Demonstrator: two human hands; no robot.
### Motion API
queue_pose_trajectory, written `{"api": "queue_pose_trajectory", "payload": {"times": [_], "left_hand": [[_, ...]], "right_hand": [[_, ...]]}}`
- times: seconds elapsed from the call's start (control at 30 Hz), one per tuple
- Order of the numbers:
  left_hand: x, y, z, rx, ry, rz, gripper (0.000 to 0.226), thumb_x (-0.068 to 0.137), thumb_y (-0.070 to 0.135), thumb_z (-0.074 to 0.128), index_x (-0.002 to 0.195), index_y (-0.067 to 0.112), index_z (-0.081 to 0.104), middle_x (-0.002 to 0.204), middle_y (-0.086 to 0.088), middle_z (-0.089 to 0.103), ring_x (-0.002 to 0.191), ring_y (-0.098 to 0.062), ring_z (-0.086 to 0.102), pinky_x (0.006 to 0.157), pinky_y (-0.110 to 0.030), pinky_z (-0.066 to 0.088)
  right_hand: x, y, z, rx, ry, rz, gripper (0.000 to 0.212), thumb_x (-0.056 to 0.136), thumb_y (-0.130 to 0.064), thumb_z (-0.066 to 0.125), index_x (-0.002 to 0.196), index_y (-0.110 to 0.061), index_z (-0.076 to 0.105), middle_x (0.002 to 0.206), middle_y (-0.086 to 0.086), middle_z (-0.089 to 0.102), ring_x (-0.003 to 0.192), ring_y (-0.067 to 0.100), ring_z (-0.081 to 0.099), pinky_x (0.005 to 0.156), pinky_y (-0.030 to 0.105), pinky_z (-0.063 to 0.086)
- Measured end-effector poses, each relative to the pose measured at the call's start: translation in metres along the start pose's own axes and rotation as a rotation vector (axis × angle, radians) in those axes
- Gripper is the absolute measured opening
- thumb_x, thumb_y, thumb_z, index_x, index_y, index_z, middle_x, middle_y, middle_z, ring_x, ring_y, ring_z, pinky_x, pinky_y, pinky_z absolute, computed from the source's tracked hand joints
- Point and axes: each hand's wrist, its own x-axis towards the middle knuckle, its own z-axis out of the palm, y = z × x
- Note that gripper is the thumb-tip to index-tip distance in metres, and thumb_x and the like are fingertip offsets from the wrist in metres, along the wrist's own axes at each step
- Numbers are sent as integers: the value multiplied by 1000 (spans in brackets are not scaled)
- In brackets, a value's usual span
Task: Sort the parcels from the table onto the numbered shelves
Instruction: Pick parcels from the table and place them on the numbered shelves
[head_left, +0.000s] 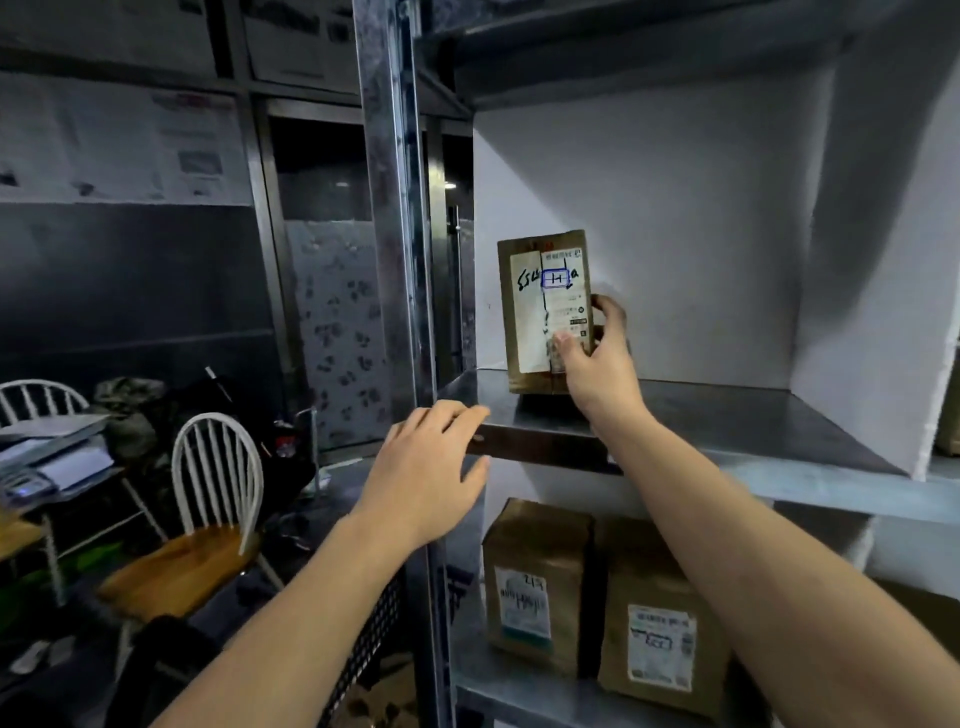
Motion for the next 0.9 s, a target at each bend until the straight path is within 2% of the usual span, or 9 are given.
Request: {"api": "queue_pose_trajectory", "payload": {"times": [0.13,0.2,0.27,0.4,0.57,0.67,0.77,0.83,0.9], "left_hand": [[6,-14,8,-66,23,15,53,96,44,46,146,31,34,142,10,40,130,-12,36,106,-33,31],[7,-19,12,-95,44,25,53,96,43,47,146,31,35,141,10,41,129,-11,36,106,-32,31],[9,-22,14,-117,72,37,52,95,40,50,144,29,39,139,9,44,126,-11,38,105,-31,32],[12,-23,22,-161,119,60,50,93,37,54,141,25,44,134,7,48,123,-13,43,103,-32,37],[8,-10,35,-209,143,55,48,93,39,51,138,25,47,131,7,50,120,-12,44,101,-32,38],[3,4,38,-229,163,40,49,90,40,48,136,23,50,128,5,53,119,-14,47,100,-30,35],[-3,23,36,-262,213,41,46,91,34,54,134,20,53,127,2,54,119,-15,48,100,-28,35],[-8,40,36,-297,233,43,45,92,30,58,135,20,52,128,2,54,122,-16,47,102,-30,36],[-12,64,37,-338,230,45,47,91,31,58,136,20,51,130,2,53,123,-15,46,103,-31,37]], "right_hand": [[7,2,12,-70,-57,43,68,94,-21,67,144,-39,25,136,2,57,123,25,58,95,48,52],[9,4,15,-88,-87,68,72,91,-17,70,144,-35,26,137,2,57,126,26,55,99,51,50],[11,6,15,-93,-92,69,70,90,-16,71,143,-32,28,136,1,59,125,25,56,97,46,51],[13,11,12,-102,-87,52,66,89,-19,74,139,-32,33,129,-2,62,115,19,60,82,31,50],[6,8,9,-122,-105,46,68,89,-23,74,142,-30,32,134,0,60,116,16,58,84,31,47],[-9,-3,-3,-218,-86,-6,66,94,-28,68,148,-28,30,142,2,52,123,16,51,85,27,40],[-33,-6,-26,-335,-87,-105,55,99,-30,60,148,-26,35,144,2,49,132,18,47,89,23,37],[-49,-1,-51,-503,-78,-225,47,99,-34,57,144,-24,43,143,2,49,130,18,48,95,24,38],[-65,7,-83,-679,-76,-337,42,100,-37,56,138,-22,50,139,2,51,125,20,50,97,30,45]]}}
